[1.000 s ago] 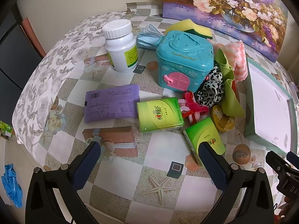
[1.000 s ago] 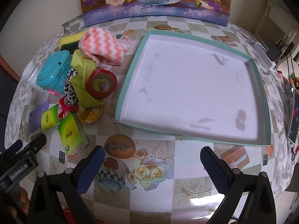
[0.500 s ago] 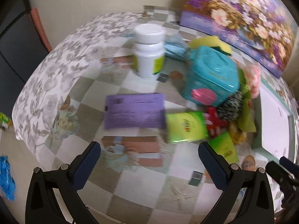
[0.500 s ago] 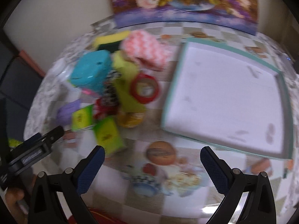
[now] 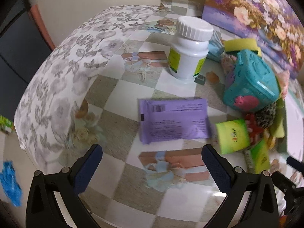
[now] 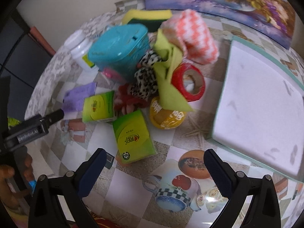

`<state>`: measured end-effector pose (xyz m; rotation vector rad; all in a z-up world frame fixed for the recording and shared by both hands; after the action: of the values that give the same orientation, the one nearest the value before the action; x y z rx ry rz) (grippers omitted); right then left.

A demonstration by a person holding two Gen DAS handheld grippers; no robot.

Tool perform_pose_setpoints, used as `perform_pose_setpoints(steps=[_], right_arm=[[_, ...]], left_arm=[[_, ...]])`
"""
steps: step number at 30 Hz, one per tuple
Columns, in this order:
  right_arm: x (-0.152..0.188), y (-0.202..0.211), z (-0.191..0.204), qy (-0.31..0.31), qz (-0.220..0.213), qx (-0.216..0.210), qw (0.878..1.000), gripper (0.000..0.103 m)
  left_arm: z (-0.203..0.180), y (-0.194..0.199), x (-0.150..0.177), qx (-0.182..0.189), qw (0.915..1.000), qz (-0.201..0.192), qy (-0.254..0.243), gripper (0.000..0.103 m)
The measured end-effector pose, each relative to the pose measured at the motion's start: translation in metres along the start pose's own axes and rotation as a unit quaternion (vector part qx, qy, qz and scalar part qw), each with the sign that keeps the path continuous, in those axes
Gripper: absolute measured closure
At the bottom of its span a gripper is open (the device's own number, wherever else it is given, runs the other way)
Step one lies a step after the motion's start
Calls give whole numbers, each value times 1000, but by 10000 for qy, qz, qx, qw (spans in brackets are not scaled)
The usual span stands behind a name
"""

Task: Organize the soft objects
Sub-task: 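Reach left gripper to purple packet while right gripper reaches green tissue pack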

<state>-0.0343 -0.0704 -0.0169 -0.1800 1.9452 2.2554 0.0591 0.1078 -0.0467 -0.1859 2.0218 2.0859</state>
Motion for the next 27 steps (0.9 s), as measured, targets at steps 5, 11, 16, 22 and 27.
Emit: perform_pose_setpoints(steps=[5,11,16,22,27], right_arm=[[-4,-21,18,281,197,182,9992,0],[-7,-42,34,501,348,387,9974,0],[-8,-48,32,440,432,285,9977,1],[-9,-50,35,527,488,285,9970,1],[-8,-55,36,513,524,241,9970,1]], left_arm=[[4,-10,-6,-49,9997,65,-212,0],[-3,-19,-13,-13,9985,99,-536,0],[-20,-23,-21,-170,9902,178,-1374,0],[-44,-24,-29,-651,9655,183,-2516,0],[-55,-36,-37,-681,9533,287,-2928,0]])
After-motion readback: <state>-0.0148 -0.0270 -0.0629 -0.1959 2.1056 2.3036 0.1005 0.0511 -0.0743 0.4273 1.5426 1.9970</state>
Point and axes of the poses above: each gripper's, at about its wrist camera, not at the fingertips, and y roughly against the way its jaws point, z to its left, x to its underside, the point moved 1 cm from there along -y, roughly the way its jaws point, and after that the axes turned 7 degrees about z, right-handed, at the moved point
